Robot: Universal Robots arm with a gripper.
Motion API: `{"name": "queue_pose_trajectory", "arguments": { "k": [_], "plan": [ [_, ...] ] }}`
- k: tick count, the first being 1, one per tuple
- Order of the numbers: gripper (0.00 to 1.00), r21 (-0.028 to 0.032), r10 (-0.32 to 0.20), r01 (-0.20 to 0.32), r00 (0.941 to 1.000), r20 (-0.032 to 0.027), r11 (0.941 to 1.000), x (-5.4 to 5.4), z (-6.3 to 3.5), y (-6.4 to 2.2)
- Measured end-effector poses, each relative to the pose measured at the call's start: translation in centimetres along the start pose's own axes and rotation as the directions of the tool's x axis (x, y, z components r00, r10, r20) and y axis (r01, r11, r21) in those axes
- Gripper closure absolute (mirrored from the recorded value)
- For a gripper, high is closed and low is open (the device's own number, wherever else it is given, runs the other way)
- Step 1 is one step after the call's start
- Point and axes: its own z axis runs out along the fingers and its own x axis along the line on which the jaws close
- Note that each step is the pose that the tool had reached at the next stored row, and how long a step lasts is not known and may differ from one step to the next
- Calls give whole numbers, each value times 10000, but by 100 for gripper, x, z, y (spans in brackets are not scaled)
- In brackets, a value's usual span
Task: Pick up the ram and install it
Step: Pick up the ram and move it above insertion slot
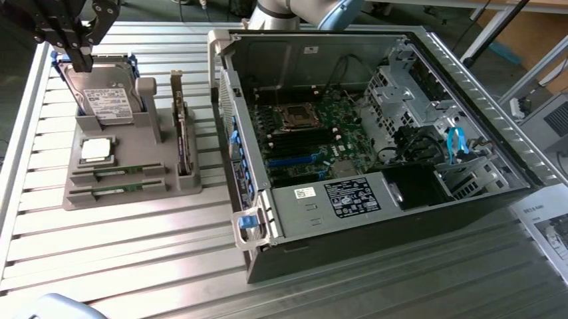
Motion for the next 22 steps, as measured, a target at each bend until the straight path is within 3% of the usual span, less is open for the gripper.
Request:
{"name": "queue_pose_trajectory", "arguments": {
  "k": [15, 22],
  "plan": [
    [90, -18, -686, 686, 9976, -30, 9976, 0, 0, 0],
    [90, -39, -1394, 1393, 9902, -60, 9902, 0, 0, 0]
  ]
}}
